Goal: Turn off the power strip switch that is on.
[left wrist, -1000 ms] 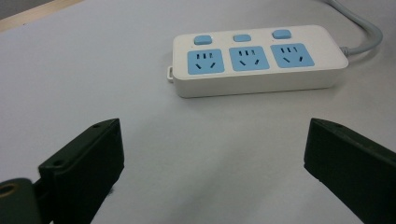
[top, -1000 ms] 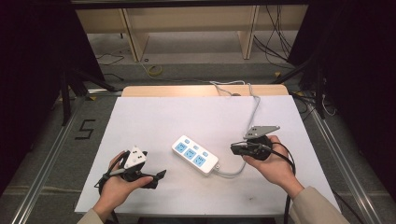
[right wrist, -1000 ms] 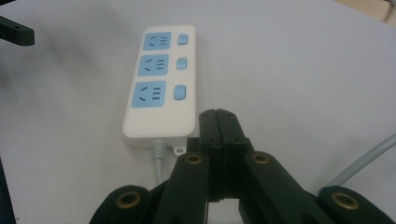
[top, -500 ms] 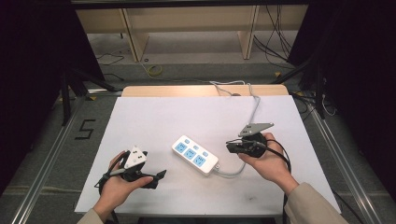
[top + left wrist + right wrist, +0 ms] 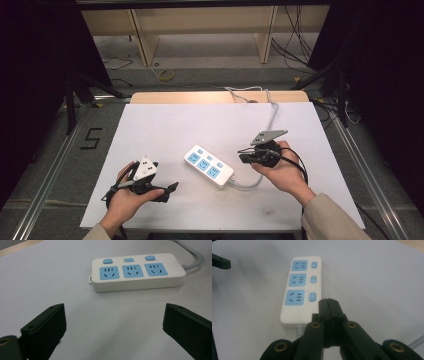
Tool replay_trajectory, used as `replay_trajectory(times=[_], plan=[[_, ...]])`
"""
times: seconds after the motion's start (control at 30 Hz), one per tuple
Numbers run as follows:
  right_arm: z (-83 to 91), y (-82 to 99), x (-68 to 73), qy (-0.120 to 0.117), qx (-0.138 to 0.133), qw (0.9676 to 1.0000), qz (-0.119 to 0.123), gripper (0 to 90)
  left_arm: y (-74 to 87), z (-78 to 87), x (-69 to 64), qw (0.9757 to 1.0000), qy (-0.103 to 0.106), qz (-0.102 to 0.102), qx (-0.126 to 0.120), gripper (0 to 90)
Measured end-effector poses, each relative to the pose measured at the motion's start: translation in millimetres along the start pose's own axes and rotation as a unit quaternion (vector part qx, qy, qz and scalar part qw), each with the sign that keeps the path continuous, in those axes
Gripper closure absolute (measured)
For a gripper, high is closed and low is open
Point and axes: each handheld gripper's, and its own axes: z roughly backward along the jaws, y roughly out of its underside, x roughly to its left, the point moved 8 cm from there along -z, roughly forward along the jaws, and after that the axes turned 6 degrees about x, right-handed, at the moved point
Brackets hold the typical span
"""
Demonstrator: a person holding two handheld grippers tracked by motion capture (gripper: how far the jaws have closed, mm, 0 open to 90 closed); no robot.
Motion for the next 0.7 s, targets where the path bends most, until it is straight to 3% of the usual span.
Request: replay_trajectory(times=[0.7], plan=[[-10.1,-9.3,4.3,-0.006,0.014,0.9999,0.004,90.0,-0.2,-0.1,-0.1,1.0,-0.001,-0.002,0.0,4.5]])
